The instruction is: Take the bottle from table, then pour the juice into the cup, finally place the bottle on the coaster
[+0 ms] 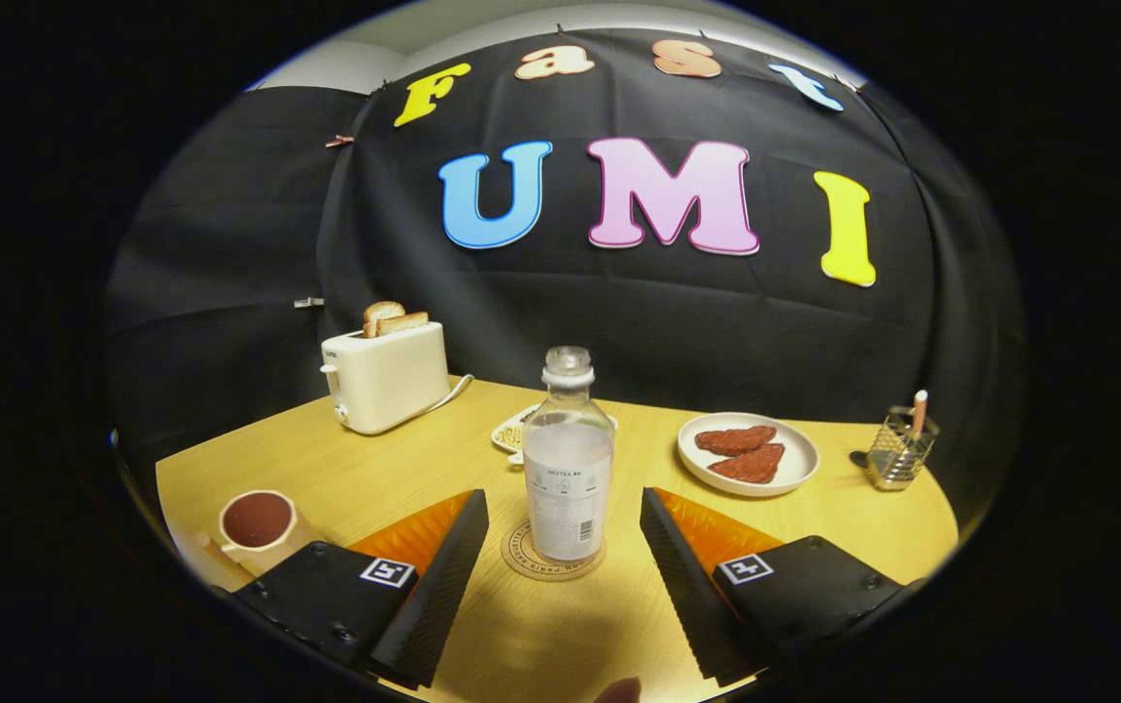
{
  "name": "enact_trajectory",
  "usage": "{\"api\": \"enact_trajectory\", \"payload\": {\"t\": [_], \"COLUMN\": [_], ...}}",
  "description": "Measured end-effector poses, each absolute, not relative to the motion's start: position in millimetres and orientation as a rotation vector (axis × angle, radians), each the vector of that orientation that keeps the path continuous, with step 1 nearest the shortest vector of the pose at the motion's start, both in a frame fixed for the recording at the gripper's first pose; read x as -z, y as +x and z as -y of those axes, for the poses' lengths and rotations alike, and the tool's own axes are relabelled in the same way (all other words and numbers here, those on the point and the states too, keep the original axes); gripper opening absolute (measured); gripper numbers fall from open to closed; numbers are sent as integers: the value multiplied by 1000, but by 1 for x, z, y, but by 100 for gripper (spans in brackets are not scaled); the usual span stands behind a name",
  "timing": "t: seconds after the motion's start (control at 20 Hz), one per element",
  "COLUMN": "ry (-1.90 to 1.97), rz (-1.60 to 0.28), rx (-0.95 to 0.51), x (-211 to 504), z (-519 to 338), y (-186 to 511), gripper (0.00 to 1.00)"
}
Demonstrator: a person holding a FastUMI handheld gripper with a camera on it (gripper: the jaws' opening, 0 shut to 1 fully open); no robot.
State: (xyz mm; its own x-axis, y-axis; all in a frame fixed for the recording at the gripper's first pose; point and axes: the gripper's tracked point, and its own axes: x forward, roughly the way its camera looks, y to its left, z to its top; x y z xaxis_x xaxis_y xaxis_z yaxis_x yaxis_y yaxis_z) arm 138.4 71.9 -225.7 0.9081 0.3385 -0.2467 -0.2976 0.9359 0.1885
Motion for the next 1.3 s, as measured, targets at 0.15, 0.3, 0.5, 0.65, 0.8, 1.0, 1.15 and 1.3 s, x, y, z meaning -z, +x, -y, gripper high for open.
{"api": "enact_trajectory", "payload": {"t": [0.15,0.3,0.5,0.65,0.8,1.0,1.15,1.3], "ry": [117,83,72,29,31,-48,-36,21], "rz": [-249,-200,-156,-139,-153,-131,-119,-103], "rx": [-285,-216,-125,-77,-54,-17,-17,-18], "x": [185,137,76,42,24,7,-2,-9], "z": [-48,-14,31,59,79,107,118,137], "y": [115,96,67,44,16,-15,-34,-45], "gripper": [96,96,96,96,96,98,97,98]}}
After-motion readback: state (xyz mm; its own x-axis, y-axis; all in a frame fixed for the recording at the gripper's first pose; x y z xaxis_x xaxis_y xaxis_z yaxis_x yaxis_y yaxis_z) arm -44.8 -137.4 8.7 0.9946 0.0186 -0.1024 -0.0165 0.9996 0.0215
